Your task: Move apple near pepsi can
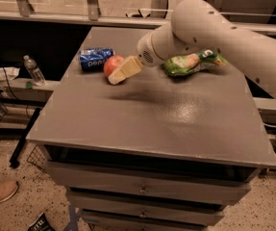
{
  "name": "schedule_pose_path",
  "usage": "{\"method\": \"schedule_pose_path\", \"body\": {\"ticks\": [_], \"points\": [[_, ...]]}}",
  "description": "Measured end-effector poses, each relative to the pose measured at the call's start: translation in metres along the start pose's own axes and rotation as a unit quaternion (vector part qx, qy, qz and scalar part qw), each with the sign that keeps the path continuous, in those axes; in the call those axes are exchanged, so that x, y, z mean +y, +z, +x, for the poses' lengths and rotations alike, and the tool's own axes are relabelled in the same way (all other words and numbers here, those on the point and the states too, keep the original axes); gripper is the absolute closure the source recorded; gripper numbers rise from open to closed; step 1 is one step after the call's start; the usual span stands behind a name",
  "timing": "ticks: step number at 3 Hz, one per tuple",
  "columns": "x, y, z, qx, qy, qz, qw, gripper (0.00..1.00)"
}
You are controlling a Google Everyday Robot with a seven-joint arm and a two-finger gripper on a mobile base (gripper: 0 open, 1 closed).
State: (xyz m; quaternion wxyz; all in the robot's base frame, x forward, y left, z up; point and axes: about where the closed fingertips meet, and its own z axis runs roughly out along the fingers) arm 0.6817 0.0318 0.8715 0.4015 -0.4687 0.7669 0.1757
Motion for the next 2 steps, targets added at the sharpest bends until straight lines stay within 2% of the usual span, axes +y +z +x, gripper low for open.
{"method": "schedule_pose_path", "body": {"ticks": [1,2], "points": [[-0.016,-0.041,0.006,0.001,0.001,0.051,0.9987,0.00],[-0.029,-0.089,0.016,-0.006,0.010,0.106,0.9943,0.00]]}}
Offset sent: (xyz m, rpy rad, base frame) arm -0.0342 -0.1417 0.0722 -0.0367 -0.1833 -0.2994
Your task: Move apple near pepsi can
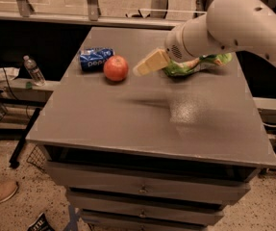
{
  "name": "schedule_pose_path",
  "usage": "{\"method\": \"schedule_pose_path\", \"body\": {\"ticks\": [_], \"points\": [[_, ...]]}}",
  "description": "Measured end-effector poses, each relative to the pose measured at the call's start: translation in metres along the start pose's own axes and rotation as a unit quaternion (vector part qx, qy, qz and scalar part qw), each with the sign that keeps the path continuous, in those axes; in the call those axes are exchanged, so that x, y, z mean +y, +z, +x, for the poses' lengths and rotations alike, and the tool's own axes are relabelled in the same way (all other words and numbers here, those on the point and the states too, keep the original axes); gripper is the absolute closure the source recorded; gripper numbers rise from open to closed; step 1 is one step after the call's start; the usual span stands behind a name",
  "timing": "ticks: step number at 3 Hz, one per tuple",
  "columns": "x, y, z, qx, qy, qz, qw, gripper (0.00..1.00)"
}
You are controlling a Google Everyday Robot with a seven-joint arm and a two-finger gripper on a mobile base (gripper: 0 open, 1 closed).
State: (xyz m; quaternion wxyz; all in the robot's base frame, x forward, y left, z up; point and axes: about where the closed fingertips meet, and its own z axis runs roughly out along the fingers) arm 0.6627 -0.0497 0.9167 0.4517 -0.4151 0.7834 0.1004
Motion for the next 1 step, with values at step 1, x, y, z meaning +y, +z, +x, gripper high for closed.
{"method": "schedule_pose_path", "body": {"ticks": [1], "points": [[-0.0015,-0.0033,-0.0002,-0.001,0.000,0.004,1.0000,0.00]]}}
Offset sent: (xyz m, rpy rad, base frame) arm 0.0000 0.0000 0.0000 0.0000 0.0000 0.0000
